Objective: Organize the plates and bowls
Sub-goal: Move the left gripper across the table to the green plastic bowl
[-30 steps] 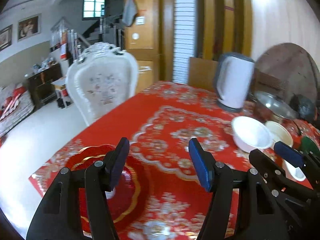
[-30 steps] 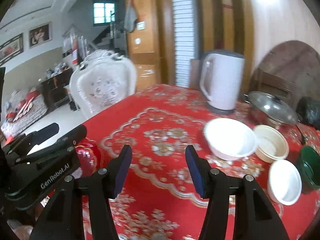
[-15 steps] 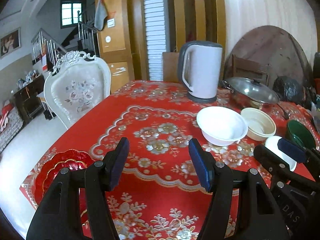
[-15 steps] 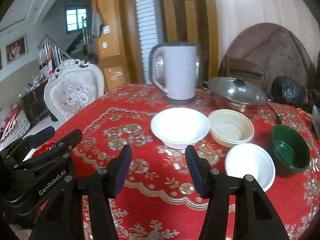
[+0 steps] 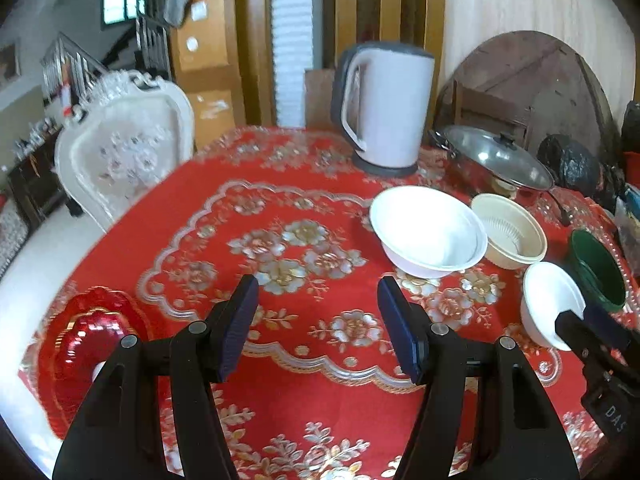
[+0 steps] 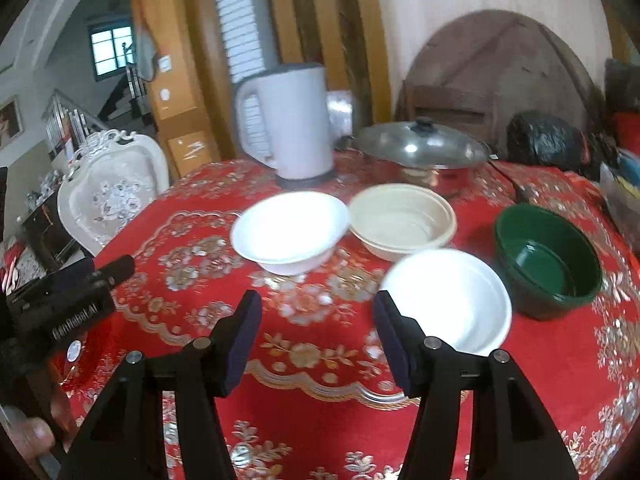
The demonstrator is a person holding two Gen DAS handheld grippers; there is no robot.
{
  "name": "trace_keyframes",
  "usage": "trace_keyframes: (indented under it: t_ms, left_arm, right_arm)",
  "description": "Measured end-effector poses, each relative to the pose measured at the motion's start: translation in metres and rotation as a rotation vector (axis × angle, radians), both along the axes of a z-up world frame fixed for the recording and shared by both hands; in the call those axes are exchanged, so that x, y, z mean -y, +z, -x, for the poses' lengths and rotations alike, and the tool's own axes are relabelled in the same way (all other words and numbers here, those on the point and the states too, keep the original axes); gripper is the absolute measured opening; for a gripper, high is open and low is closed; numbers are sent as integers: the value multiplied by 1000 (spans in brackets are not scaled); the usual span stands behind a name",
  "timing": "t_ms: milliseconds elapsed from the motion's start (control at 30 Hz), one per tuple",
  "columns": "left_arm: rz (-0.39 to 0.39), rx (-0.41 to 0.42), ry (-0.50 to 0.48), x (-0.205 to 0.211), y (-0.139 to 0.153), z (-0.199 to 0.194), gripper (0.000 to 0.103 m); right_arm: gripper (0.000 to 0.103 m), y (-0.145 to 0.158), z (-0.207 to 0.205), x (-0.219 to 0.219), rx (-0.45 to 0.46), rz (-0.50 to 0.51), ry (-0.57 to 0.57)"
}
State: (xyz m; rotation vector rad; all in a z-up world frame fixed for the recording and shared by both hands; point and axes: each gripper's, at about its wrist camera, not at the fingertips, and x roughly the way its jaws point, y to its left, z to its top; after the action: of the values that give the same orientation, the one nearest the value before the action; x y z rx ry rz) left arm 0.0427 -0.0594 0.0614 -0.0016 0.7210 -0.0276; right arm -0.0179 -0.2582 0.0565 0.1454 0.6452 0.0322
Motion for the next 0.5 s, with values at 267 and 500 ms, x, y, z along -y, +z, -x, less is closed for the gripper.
trace_keyframes:
  t_ms: [267,500]
  left_arm:
    - [43,-145,-42,10,-8,-65,62]
    - [47,-220,-61,24,-13,-103,62]
  right_arm:
    - [58,-14,-47,15,-127,-217,72]
    - [58,-21,-88,8,-199,-289,78]
